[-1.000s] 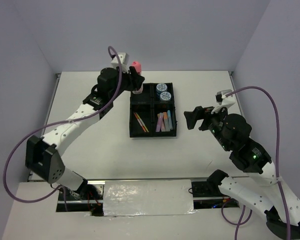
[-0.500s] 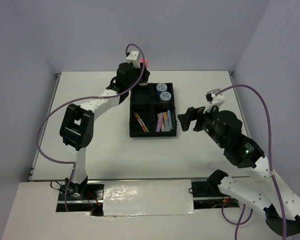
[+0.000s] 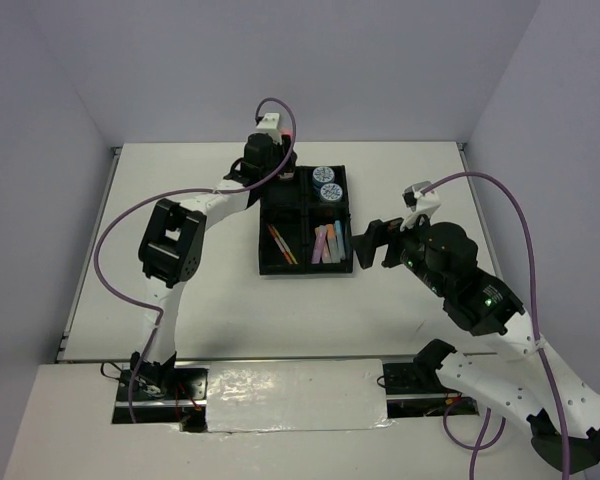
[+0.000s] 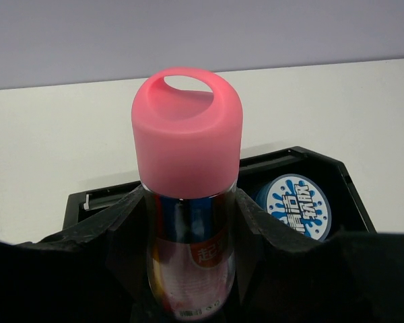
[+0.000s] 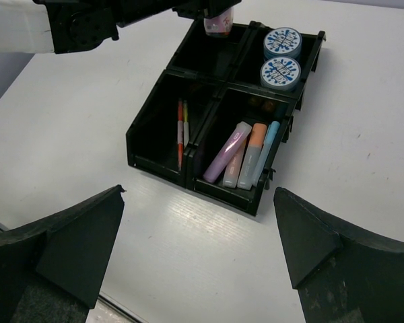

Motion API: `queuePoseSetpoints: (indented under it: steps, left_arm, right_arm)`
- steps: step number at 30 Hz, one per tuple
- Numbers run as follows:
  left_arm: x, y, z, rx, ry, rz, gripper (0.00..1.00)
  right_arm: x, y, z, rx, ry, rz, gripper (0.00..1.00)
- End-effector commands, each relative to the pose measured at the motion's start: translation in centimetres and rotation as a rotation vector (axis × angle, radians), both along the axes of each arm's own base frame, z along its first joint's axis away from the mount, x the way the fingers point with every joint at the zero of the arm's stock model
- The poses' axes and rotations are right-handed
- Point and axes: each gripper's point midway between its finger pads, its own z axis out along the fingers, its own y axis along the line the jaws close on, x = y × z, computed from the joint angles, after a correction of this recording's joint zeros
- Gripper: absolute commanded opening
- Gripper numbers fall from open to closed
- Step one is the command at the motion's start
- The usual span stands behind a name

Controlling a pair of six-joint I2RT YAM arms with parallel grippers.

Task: Sort the stationery into containers
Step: Place the stationery in the storage box.

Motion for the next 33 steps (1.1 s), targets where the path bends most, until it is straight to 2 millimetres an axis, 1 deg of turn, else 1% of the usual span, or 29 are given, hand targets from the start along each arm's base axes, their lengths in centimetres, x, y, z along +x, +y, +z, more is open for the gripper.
queuePoseSetpoints:
  steps: [1, 12, 13, 14, 19, 21, 22, 26, 27, 30, 31, 32, 33]
  left_arm:
    - [1.0, -0.4, 3.4, -0.065, -0.102, 0.025, 0.14]
    - [0.5, -0.4, 0.2, -0.061, -0.031, 0.038, 0.22]
    - [0.4, -0.4, 0.2, -0.063, -0.035, 0.036, 0.24]
    - [0.2, -0.3, -0.4, -0.061, -0.023, 0.038, 0.26]
    - [-0.1, -0.6, -1.1, -0.057, -0.008, 0.027, 0.35]
    - [-0.2, -0.6, -1.3, -0.054, -0.002, 0.029, 0.36]
    - [-0.2, -0.6, -1.7, -0.052, 0.005, 0.029, 0.38]
    - [-0.2, -0.8, -2.3, -0.047, 0.014, 0.018, 0.42]
    - [-0.1, -0.8, -2.2, -0.047, 0.014, 0.020, 0.47]
    - [-0.2, -0.8, -2.7, -0.037, 0.031, 0.025, 0.53]
    - [-0.3, -0.8, -2.5, -0.038, 0.026, 0.028, 0.55]
    - [-0.4, -0.6, -2.8, -0.039, 0.029, 0.033, 0.61]
    - [-0.4, -0.5, -2.7, -0.038, 0.027, 0.032, 0.63]
  right_arm:
    - [0.1, 0.6, 0.9, 0.028, -0.039, 0.024, 1.00]
    - [0.1, 0.6, 0.6, 0.026, -0.044, 0.025, 1.00]
    - [0.1, 0.6, 0.6, 0.025, -0.042, 0.026, 1.00]
    - [0.1, 0.6, 0.5, 0.025, -0.042, 0.026, 1.00]
    - [0.0, 0.7, 0.7, 0.029, -0.049, 0.032, 1.00]
    - [0.0, 0.6, 0.6, 0.028, -0.049, 0.031, 1.00]
    - [0.0, 0.6, 0.6, 0.028, -0.049, 0.030, 1.00]
    - [0.2, 0.7, 0.4, 0.022, -0.053, 0.028, 1.00]
    - [0.3, 0.7, 0.3, 0.018, -0.048, 0.025, 1.00]
    - [0.5, 0.9, 0.0, 0.012, -0.041, 0.033, 1.00]
    - [0.5, 1.0, 0.2, 0.016, -0.045, 0.033, 1.00]
    - [0.5, 1.0, 0.2, 0.015, -0.046, 0.033, 1.00]
    - [0.5, 1.0, 0.2, 0.014, -0.048, 0.032, 1.00]
